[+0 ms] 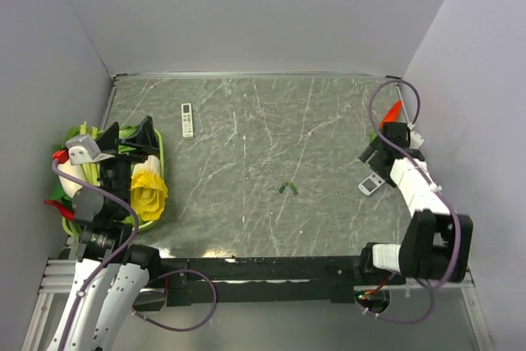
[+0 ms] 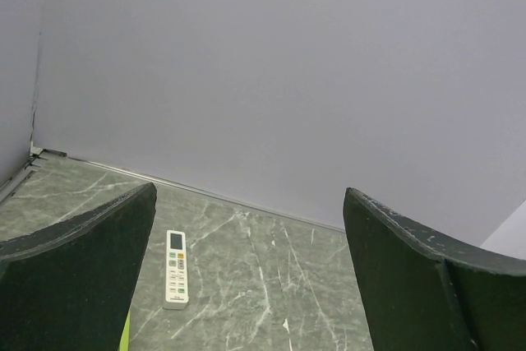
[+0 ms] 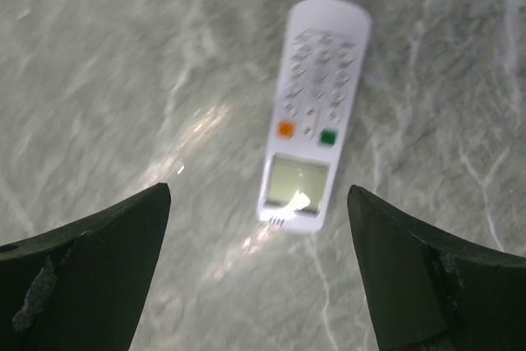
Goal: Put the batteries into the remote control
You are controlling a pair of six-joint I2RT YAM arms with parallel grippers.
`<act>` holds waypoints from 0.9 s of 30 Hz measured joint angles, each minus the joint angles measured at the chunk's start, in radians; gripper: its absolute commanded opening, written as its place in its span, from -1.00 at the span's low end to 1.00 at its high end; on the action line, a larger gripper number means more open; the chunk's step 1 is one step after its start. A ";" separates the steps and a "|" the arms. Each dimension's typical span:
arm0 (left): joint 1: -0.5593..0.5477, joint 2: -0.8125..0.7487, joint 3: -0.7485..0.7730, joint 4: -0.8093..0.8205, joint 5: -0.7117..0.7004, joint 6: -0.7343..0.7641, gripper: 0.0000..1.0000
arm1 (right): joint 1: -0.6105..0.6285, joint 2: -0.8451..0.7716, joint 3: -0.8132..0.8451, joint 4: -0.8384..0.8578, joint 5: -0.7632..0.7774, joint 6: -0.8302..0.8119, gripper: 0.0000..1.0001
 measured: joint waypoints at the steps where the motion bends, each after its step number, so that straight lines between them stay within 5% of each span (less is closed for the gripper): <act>1: -0.002 0.000 -0.002 0.000 0.000 0.002 0.99 | -0.047 0.036 0.000 0.015 -0.009 0.002 0.81; 16: -0.035 0.000 -0.012 0.006 -0.005 0.010 0.99 | -0.170 0.270 -0.013 0.131 -0.165 -0.008 0.33; 27: -0.046 0.000 -0.013 0.013 -0.001 0.010 0.99 | -0.172 0.287 -0.011 0.164 -0.201 -0.025 -0.38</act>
